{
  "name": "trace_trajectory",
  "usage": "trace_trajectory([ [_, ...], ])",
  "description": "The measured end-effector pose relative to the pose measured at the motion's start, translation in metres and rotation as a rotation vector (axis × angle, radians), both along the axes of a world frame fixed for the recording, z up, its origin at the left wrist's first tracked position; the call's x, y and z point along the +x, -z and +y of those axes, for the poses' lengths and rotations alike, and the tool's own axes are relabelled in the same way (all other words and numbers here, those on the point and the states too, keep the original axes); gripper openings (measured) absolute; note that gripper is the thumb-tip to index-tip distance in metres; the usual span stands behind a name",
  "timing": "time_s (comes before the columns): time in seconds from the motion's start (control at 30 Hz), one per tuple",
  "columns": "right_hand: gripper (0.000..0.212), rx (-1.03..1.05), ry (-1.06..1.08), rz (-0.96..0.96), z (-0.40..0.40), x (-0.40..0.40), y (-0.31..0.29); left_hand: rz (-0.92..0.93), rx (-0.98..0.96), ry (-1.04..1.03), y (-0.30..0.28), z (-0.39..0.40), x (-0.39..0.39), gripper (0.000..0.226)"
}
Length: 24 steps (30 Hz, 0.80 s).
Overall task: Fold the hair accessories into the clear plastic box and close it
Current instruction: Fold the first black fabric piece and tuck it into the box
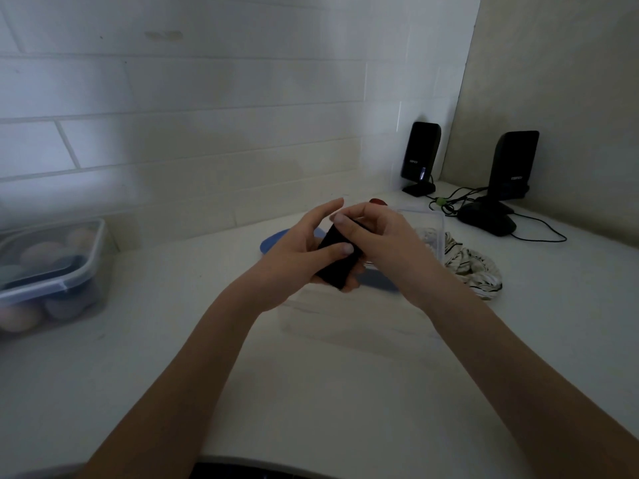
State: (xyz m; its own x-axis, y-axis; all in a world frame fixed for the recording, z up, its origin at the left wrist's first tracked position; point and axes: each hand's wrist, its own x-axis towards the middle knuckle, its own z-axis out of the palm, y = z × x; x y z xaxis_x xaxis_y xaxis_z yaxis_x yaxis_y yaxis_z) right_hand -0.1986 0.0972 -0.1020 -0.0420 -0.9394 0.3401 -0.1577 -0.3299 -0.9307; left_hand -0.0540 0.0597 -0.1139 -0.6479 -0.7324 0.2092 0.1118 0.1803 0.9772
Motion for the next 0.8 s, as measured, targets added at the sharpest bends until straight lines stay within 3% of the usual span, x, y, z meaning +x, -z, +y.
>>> trace_trajectory([
  [0.13,0.025,0.021,0.006,0.076,0.004,0.004,-0.004,-0.012,0.007,0.046,-0.001,0.000,0.001,0.075],
  [0.47,0.026,0.045,-0.085,0.018,0.004,0.006,-0.001,-0.076,-0.075,0.020,0.000,-0.002,0.003,0.062],
  [0.53,0.027,-0.012,0.015,0.170,-0.001,0.006,0.004,-0.109,-0.172,-0.083,0.002,-0.001,0.004,0.044],
  [0.63,0.022,-0.096,0.116,0.467,-0.006,0.007,0.009,-0.259,-0.622,-0.407,0.002,-0.009,0.014,0.013],
  [0.7,0.013,-0.089,0.095,0.530,-0.006,0.007,0.012,-0.165,-0.578,-0.459,0.000,-0.013,0.020,0.018],
  [0.8,0.018,-0.056,0.063,0.583,-0.005,0.011,0.015,-0.113,-0.552,-0.554,0.001,-0.015,0.024,0.029],
])
